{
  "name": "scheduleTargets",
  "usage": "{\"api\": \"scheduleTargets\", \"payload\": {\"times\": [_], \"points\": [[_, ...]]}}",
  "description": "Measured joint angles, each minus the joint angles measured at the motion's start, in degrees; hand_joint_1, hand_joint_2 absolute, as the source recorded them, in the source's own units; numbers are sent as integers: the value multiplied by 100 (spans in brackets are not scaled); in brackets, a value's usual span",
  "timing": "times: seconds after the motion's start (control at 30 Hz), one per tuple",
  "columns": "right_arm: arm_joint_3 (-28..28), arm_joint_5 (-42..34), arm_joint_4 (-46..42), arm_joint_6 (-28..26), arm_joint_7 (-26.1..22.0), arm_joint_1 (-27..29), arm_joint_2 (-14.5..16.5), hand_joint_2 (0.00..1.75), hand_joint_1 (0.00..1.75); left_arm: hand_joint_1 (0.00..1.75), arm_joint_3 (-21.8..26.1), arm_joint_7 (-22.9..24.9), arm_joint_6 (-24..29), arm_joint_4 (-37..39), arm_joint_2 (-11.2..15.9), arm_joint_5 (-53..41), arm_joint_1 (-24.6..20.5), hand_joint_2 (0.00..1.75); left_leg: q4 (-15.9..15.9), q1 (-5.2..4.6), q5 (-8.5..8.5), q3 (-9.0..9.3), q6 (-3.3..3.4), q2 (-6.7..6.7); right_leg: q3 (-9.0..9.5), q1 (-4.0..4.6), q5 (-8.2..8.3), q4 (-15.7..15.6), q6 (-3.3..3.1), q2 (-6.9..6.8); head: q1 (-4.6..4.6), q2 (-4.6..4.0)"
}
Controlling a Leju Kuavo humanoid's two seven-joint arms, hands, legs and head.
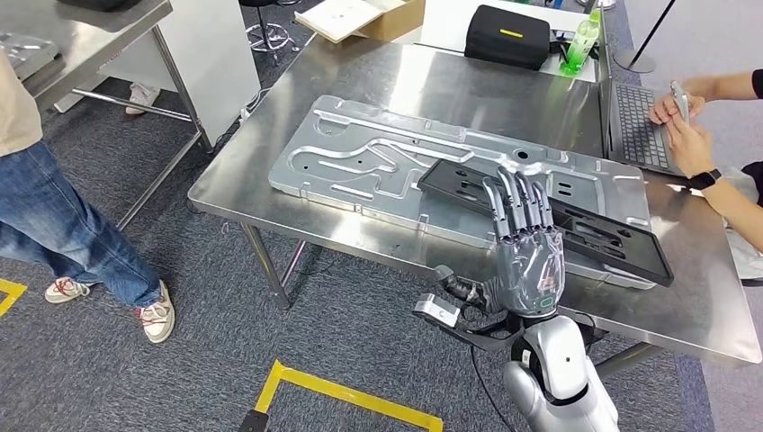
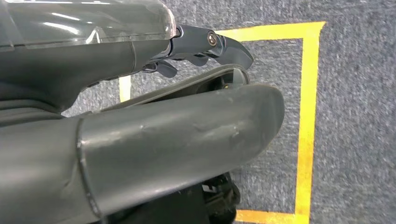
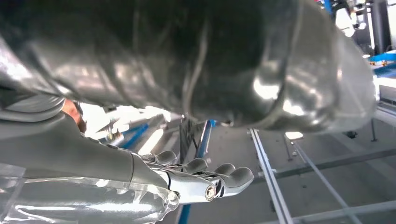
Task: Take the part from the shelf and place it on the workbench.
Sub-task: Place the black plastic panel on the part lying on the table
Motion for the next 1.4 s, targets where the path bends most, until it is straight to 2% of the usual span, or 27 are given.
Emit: {"api": "scheduleTargets", "payload": {"times": [0.07,0.13,0.2,0.27,0.3,0.33,0.4,0.43,0.47,0.5,0.53,0.6,0.67,0.77,0.83,0.93,0.97,1.0,1.03,1.07,1.13,1.17,1.2,1.27,1.3,1.33,1.4], "points": [[17,-190,-84,-90,-71,16,11,0,0,0,0,2,35,0,-6,-11,-1,0,5,-6,-6,12,-3,-5,336,12,371,-657,-49,-3,1,0],[25,-254,-180,-170,-137,15,24,0,0,0,-1,3,65,0,-19,-33,-8,0,16,-28,-16,11,-33,-7,660,46,591,-1312,-105,-11,-1,0],[36,-257,-245,-214,-179,18,42,0,0,0,-2,10,90,0,-30,-48,-11,0,16,-38,-19,4,-84,-4,730,80,601,-1489,-138,-9,-1,0],[46,-257,-288,-231,-194,24,58,0,0,0,-3,19,103,0,-36,-49,-15,0,30,-31,-40,8,-145,-2,752,59,634,-1538,-186,-3,-2,0],[50,-257,-306,-235,-197,24,67,0,0,0,-3,20,105,0,-38,-49,-19,0,119,-28,-112,-26,-176,-2,769,44,651,-1569,-215,-8,-3,0],[54,-257,-323,-237,-202,24,78,0,0,0,-3,21,107,0,-39,-49,-23,0,313,-23,-243,-108,-206,-2,785,27,667,-1598,-245,-16,-3,0],[62,-257,-337,-241,-209,29,98,0,0,0,-3,22,108,0,-39,-49,-21,0,1017,5,-616,-433,-258,-3,787,28,671,-1608,-277,-32,-4,0],[67,-257,-337,-241,-210,35,103,0,0,0,-3,23,108,0,-39,-49,-14,0,1369,22,-749,-600,-280,-2,784,30,670,-1605,-285,-34,-3,0],[73,-257,-337,-241,-210,40,105,0,0,0,-2,25,108,0,-39,-49,-7,0,1591,37,-797,-708,-299,-1,782,29,668,-1601,-286,-35,-4,0],[78,-257,-337,-241,-210,43,105,0,0,0,-2,27,108,0,-39,-49,-2,0,1591,53,-725,-710,-313,-1,782,25,664,-1593,-281,-32,-4,0],[83,-257,-337,-242,-210,45,106,0,0,0,-2,28,108,0,-38,-49,-2,0,1358,69,-555,-598,-322,1,784,19,657,-1580,-271,-28,-4,0],[89,-257,-342,-243,-210,45,107,0,0,0,-2,32,108,0,-38,-49,-15,0,580,88,-190,-220,-321,3,777,16,624,-1528,-227,-19,-4,0],[90,-256,-347,-243,-210,43,108,0,0,0,-3,36,108,0,-42,-49,-27,0,127,78,-64,-11,-275,-2,750,24,597,-1476,-167,-14,-2,0],[92,-250,-348,-228,-213,26,115,0,0,0,-3,45,103,0,-43,-49,-18,0,63,53,-53,-2,-169,-9,730,10,589,-1455,-80,-13,-2,0],[93,-274,-331,-177,-215,-40,118,0,0,0,-2,60,76,0,-43,-29,-32,0,18,60,-17,7,-96,-5,638,-13,431,-1246,-29,-12,-1,0],[93,-373,-263,-74,-212,-194,134,0,0,0,1,143,-26,0,-43,44,-64,0,3,55,1,-9,-53,-15,172,-28,-72,-263,12,-12,0,0],[93,-412,-223,-45,-211,-227,148,0,0,0,6,185,-74,0,-42,71,-64,0,5,52,1,-14,-51,-36,44,-30,-152,9,18,-12,1,0],[93,-443,-179,-21,-210,-252,164,0,0,0,14,225,-122,0,-39,100,-61,0,7,51,1,-16,-50,-70,11,-30,-112,80,16,-10,0,0],[93,-464,-130,-3,-210,-284,179,0,0,0,25,259,-165,0,-37,124,-59,0,11,51,2,-13,-52,-113,87,-31,30,-63,7,-1,1,0],[94,-481,-78,8,-210,-327,199,0,0,0,36,289,-206,0,-36,149,-60,0,14,51,3,-8,-55,-160,257,-31,240,-394,-10,38,0,0],[95,-490,18,17,-210,-447,242,0,0,0,49,320,-248,0,-37,173,-77,0,28,49,9,-20,-82,-246,618,-39,530,-1132,-52,259,-1,0],[96,-491,63,25,-210,-499,269,0,0,0,51,331,-258,0,-37,176,-91,0,32,52,19,-40,-110,-288,719,-35,578,-1357,-67,351,-1,0],[98,-491,109,33,-210,-540,290,0,0,0,52,342,-263,0,-37,175,-103,0,30,59,33,-63,-147,-337,756,-27,565,-1454,-79,399,-1,0],[102,-492,186,45,-210,-599,327,0,0,0,57,357,-264,0,-37,172,-106,0,22,77,55,-98,-221,-425,774,-20,573,-1501,-117,308,0,0],[103,-492,219,46,-210,-633,347,0,0,0,61,361,-262,0,-36,172,-99,0,58,76,29,-121,-248,-402,790,-27,586,-1528,-146,248,-2,0],[104,-493,247,48,-210,-671,371,0,0,0,65,361,-260,0,-35,170,-96,0,187,72,-53,-185,-270,-334,808,-36,599,-1557,-182,186,-6,0],[104,-495,293,55,-210,-723,410,0,0,0,70,360,-252,0,-34,163,-105,0,766,69,-360,-468,-304,-147,830,-25,601,-1583,-237,46,-13,0]]}}
